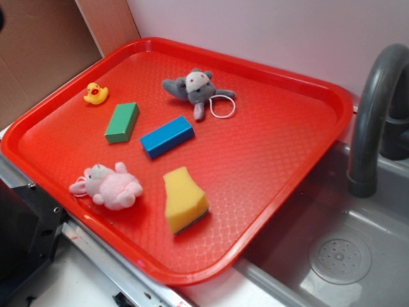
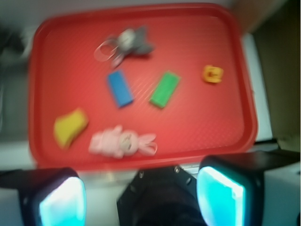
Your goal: Grab the yellow duck.
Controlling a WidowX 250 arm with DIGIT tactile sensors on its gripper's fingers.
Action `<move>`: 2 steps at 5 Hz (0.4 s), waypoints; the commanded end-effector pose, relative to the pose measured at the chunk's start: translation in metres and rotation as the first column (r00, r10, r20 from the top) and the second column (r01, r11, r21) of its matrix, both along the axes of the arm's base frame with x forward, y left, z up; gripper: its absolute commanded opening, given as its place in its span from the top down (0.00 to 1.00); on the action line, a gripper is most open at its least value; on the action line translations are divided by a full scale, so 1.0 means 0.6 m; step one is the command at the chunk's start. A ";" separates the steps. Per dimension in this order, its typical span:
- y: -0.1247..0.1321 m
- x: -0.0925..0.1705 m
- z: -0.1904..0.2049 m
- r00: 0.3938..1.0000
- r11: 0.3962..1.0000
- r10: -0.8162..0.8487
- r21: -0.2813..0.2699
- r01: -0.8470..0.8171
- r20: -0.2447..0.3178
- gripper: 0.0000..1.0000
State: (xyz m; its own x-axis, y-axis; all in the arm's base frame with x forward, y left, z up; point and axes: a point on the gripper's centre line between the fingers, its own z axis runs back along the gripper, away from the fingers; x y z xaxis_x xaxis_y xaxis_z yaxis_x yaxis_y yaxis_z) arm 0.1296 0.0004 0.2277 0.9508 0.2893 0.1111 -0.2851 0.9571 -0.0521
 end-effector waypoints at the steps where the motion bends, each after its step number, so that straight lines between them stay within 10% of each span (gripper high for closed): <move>1: 0.006 0.003 -0.001 0.883 0.885 0.466 -0.010 -0.466 0.060 0.00; 2: 0.000 0.050 -0.008 0.741 0.742 0.670 -0.006 -0.671 0.040 0.00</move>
State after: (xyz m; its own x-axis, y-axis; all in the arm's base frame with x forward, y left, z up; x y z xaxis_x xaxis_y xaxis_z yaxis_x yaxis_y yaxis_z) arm 0.1611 -0.0005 0.2101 0.5076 0.8537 0.1164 -0.8576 0.5137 -0.0274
